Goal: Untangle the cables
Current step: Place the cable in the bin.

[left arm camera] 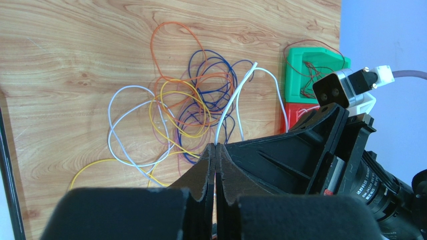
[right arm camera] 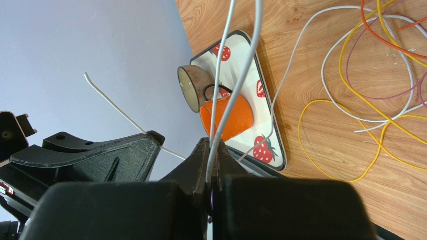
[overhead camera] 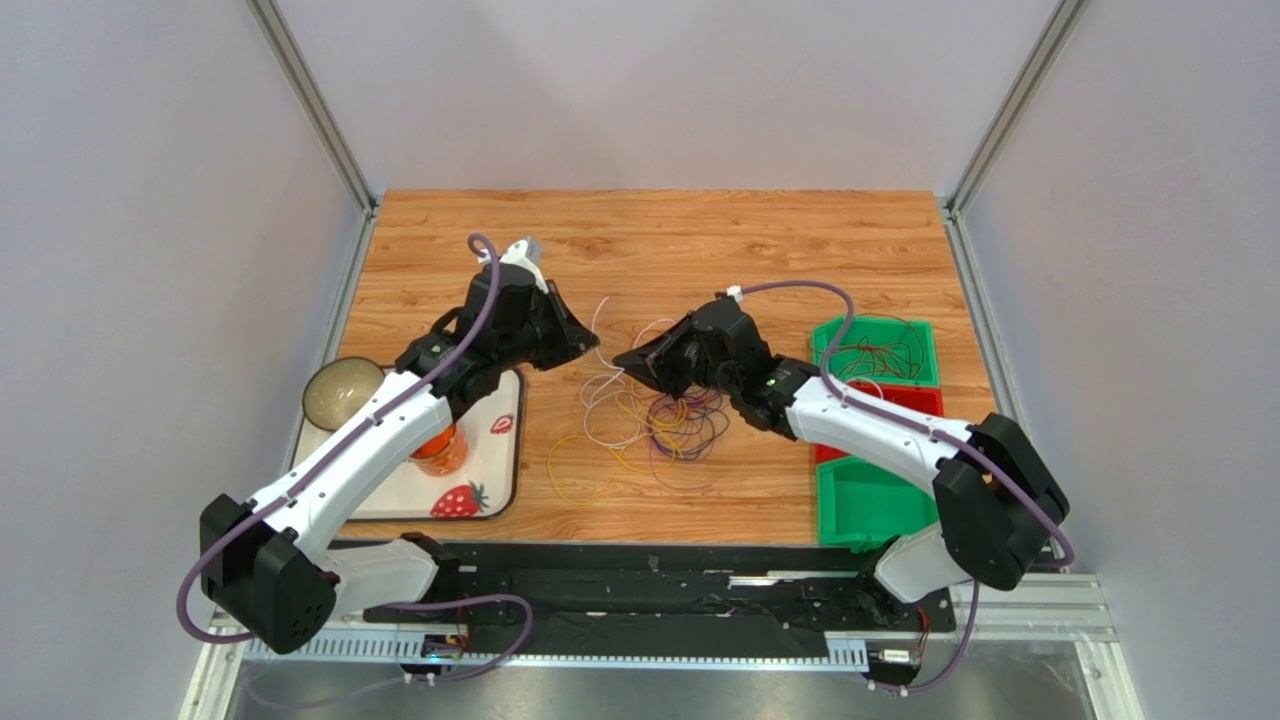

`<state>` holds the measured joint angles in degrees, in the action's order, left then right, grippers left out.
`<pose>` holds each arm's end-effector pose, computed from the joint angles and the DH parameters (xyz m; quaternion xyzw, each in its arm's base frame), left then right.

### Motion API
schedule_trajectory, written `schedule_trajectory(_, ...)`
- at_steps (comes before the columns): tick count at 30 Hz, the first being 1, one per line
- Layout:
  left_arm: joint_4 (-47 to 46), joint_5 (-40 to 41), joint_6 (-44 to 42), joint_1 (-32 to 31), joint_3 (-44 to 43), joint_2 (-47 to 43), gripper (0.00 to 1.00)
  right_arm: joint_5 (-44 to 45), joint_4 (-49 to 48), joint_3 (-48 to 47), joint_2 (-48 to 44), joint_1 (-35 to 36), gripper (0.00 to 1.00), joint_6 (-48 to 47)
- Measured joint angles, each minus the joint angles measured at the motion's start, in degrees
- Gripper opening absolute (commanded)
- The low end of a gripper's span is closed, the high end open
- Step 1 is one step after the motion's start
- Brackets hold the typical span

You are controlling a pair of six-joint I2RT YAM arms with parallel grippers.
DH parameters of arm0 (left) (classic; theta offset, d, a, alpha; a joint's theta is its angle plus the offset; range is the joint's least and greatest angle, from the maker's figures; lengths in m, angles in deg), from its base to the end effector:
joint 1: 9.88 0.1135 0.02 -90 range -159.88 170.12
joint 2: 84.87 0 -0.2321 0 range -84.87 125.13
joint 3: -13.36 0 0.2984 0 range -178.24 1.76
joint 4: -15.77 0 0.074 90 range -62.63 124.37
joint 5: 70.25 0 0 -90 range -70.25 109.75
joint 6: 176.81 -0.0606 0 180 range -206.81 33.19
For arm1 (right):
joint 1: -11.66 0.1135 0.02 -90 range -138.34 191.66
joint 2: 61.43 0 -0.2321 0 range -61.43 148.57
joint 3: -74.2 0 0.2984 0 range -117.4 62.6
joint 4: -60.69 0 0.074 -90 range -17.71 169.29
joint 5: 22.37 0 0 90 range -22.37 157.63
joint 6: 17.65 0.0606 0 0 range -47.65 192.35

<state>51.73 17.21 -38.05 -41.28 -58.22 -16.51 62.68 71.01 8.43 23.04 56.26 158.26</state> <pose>0.2935 -0.1823 0.2732 -0.1219 0.8691 -0.3233 0.3540 0.2796 0.2830 0.1837 0.2832 0.8133 0.4759 0.1784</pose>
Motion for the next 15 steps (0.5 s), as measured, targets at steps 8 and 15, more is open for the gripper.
schedule_trajectory(8, 1.68, -1.44, -2.73, 0.0, -0.59, -0.11, 0.75, 0.31, 4.24, -3.78, -0.02, -0.2, 0.0, -3.37)
schedule_trajectory(15, 14.6, 3.37, -10.58, 0.48, -9.29, -3.85, 0.79, -2.69, 8.94, -16.06, -0.37, -1.62, 0.0, -10.62)
